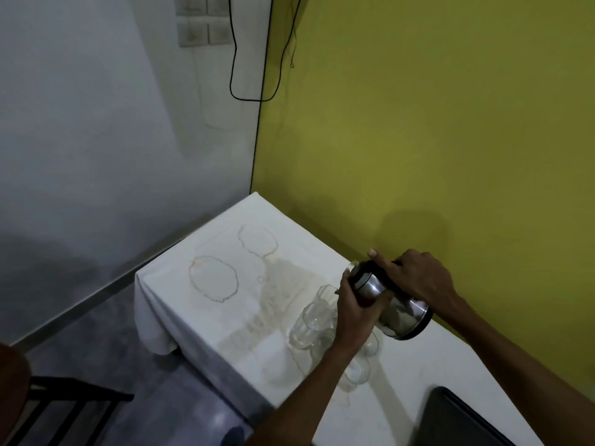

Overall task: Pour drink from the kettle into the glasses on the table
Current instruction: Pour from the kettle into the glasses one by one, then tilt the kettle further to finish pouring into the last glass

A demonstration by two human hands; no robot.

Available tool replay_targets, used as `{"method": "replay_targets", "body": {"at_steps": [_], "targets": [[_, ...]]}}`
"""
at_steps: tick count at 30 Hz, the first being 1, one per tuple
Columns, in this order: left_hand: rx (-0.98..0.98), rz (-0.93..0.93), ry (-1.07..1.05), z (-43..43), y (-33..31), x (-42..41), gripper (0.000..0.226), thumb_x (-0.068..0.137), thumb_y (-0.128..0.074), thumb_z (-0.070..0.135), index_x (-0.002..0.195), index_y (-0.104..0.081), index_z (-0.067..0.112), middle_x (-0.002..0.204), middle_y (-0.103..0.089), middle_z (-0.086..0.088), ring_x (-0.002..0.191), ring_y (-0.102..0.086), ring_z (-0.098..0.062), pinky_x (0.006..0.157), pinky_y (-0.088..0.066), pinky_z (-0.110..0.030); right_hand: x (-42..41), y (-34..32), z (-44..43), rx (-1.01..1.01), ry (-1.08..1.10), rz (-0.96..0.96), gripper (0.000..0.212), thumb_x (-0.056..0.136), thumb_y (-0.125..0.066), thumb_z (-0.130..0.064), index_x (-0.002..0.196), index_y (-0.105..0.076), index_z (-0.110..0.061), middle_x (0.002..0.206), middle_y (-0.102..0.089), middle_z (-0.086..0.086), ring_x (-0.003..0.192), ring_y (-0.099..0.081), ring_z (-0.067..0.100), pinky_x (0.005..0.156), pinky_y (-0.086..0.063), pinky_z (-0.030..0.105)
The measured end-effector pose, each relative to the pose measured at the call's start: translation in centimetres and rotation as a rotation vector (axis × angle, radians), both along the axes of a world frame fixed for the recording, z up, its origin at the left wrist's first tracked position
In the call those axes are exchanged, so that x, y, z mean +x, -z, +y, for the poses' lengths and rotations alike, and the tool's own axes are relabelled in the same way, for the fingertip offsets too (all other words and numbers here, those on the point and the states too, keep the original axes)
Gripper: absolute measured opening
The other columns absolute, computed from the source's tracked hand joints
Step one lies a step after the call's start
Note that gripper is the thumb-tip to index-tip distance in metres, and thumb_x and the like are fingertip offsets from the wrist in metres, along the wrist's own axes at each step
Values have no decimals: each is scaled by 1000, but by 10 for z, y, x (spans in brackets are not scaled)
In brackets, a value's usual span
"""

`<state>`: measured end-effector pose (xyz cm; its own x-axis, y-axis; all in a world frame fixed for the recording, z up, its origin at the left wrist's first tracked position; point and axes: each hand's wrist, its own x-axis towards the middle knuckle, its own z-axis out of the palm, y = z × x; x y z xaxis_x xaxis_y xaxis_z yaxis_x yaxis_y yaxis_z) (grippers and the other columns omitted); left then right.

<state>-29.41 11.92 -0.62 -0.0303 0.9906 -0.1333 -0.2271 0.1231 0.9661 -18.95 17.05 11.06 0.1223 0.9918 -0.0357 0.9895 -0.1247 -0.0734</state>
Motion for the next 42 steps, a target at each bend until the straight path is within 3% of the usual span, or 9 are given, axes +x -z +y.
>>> {"method": "replay_targets", "body": {"at_steps": [7, 11, 17, 21, 24, 29, 33, 38, 42], "targets": [[134, 236, 113, -10, 6, -2, 83, 68, -89, 41, 139, -49, 30, 136, -60, 11, 131, -54, -7, 108, -49, -39, 39, 31, -49, 39, 207, 492, 83, 89, -49, -76, 50, -52, -3, 43, -63, 15, 38, -66, 21, 40, -44, 22], [252, 353, 199, -19, 3, 4, 84, 67, -90, 41, 138, -48, 27, 135, -59, 8, 129, -54, -2, 106, -49, -28, 61, 62, -86, 133, 357, 778, 97, 82, -49, -88, 53, -55, 4, 50, -63, 25, 50, -70, 34, 55, -54, 40], [465, 521, 542, -42, -4, 36, 94, 70, -85, 38, 148, -35, 26, 150, -39, 14, 140, -38, 6, 112, -34, -10, 87, 99, -171, 328, 628, 1051, 94, 64, -43, -102, 54, -57, -10, 58, -62, 30, 60, -60, 24, 63, -47, 36], [589, 597, 855, -64, -1, 90, 101, 74, -81, 47, 155, -30, 17, 159, -29, 11, 149, -26, 0, 117, -24, -9, 108, 108, -242, 510, 785, 1296, 68, 94, -58, -62, 59, -77, -7, 59, -72, 17, 61, -63, 12, 64, -53, 38], [677, 634, 1112, -86, -1, 141, 104, 73, -80, 49, 157, -27, 18, 160, -27, 10, 148, -23, 0, 115, -18, -4, 128, 113, -292, 675, 891, 1326, 72, 90, -53, -67, 36, -59, -20, 40, -52, -7, 44, -44, 0, 47, -38, 14], [759, 771, 1369, -114, 12, 213, 111, 70, -83, 44, 159, -22, 17, 166, -29, 1, 153, -27, -15, 124, -26, -29, 162, 156, -356, 686, 993, 1272, 62, 77, -61, -86, 50, -69, -31, 49, -55, -9, 57, -47, 8, 58, -39, 24], [784, 836, 1462, -119, 24, 250, 111, 71, -88, 42, 158, -25, 17, 164, -33, -1, 150, -33, -16, 114, -19, -11, 188, 179, -377, 527, 977, 1243, 79, 46, -68, -98, 78, -78, -27, 65, -74, -8, 63, -66, -1, 65, -53, 17], [745, 943, 1555, -115, 44, 279, 108, 66, -89, 35, 155, -28, 20, 158, -41, -4, 145, -40, -22, 118, -34, -28, 207, 193, -378, 322, 898, 1180, 10, 87, -84, -30, 92, -76, -34, 68, -77, -23, 71, -71, -8, 69, -51, 10], [751, 1039, 1587, -113, 57, 290, 111, 70, -88, 25, 158, -21, 15, 163, -33, -8, 150, -32, -23, 119, -29, -28, 219, 227, -375, 271, 894, 1163, 21, 93, -79, -16, 96, -79, -37, 82, -82, -17, 82, -74, -6, 75, -54, 15]]}}
